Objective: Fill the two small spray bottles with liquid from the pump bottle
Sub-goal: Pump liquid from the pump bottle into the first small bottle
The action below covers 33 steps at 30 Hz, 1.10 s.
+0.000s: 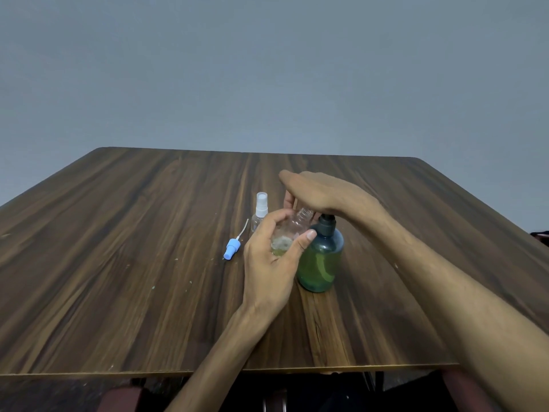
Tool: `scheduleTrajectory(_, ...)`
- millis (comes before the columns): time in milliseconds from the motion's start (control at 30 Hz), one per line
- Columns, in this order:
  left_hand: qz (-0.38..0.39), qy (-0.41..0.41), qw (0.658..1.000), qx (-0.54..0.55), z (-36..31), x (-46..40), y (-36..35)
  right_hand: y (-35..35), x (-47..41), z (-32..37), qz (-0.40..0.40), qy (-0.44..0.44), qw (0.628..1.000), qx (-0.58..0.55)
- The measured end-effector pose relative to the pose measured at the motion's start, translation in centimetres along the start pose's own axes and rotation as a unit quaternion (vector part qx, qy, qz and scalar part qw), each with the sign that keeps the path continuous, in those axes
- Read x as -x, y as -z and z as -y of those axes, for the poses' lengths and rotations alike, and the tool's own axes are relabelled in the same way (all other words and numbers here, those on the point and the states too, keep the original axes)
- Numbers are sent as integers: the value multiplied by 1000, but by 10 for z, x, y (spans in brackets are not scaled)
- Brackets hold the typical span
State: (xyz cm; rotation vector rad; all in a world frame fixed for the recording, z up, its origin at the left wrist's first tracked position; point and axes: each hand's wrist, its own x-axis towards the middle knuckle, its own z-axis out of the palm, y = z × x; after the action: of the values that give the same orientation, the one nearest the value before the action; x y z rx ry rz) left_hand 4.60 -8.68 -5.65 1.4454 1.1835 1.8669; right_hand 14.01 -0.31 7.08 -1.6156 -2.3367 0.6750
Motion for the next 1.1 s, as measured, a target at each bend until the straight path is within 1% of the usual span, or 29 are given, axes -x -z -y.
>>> scheduleTrajectory(67,-4,2,1000,1,-1,0,0,2,-3,0,-5,6,1000,-6)
scheduleTrajectory(167,-2,3,1000,-6,-1,-1,0,-2,0,-1,12,-19,1000,2)
scheduleTrajectory(333,-4,-5,1000,-9,2,-1,1,2,0,0,-8,6,1000,-11)
scheduleTrajectory(433,-5,-3,1000,-9,1,-1,-1,-3,1,-1,3,-7,1000,3)
scheduleTrajectory(600,-3,-5,1000,-13,2,-1,0,2,1,1,-17,10,1000,-3)
scheduleTrajectory(733,-6,-7,1000,-19,1,-1,-1,-2,0,0,3,-2,1000,21)
scheduleTrajectory(867,-4,-4,1000,-15,3,-1,0,2,-2,0,-2,10,1000,-2)
scheduleTrajectory(967,-5,-4,1000,-15,1,-2,0,-1,-1,-1,23,-13,1000,-4)
scheduleTrajectory(1100,-4,-7,1000,-17,2,-2,0,2,0,1,10,-4,1000,-12)
